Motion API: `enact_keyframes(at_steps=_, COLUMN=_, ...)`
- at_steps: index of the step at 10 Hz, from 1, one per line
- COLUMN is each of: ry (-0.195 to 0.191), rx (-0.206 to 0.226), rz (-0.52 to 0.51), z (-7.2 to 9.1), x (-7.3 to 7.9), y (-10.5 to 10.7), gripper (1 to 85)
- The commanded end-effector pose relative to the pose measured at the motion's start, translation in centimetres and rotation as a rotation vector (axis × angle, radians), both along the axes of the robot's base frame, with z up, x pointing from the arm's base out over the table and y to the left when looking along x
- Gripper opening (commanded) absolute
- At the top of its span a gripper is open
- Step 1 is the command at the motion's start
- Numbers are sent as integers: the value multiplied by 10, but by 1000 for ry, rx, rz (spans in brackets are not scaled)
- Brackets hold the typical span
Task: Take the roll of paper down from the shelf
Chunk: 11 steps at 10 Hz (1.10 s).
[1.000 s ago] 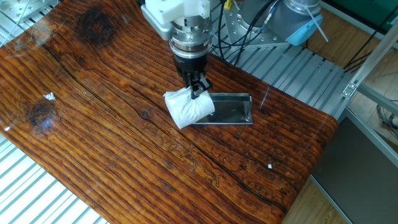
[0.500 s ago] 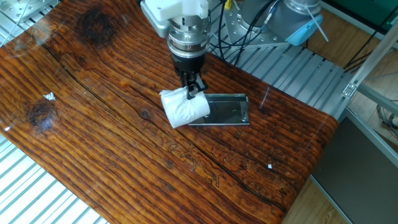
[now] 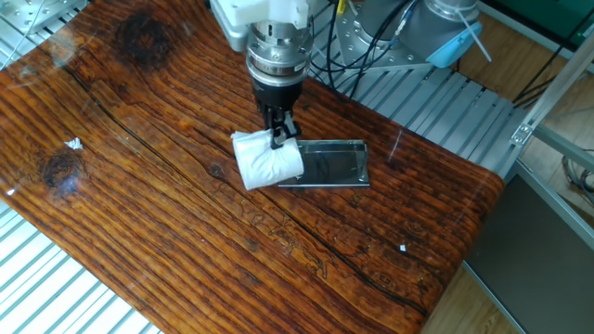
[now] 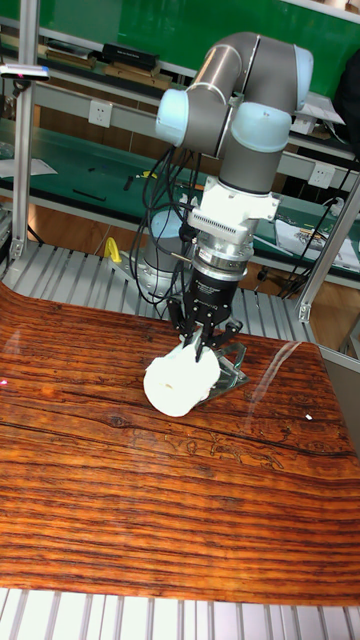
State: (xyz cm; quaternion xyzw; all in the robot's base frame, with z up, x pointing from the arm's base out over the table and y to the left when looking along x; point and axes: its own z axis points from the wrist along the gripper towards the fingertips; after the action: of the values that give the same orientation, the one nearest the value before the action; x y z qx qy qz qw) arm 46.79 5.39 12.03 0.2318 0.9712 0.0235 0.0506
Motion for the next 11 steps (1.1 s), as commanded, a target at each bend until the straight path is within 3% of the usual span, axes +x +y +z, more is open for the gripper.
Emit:
enact_keyframes(at_steps=1, ry=3, rx=53, rz=44, z=2, x=-1, y=14, gripper=10)
enact_keyframes(at_steps=2, ry=9, rx=68, rz=66, z=2, x=-3, y=19, gripper=10)
enact_keyframes(at_steps=5, ry=6, rx=87, rz=118, z=0, x=3, y=6, gripper=10)
enact_keyframes(at_steps=11, ry=24, rx=65, rz=180, z=2, x=8, y=-13, gripper=10)
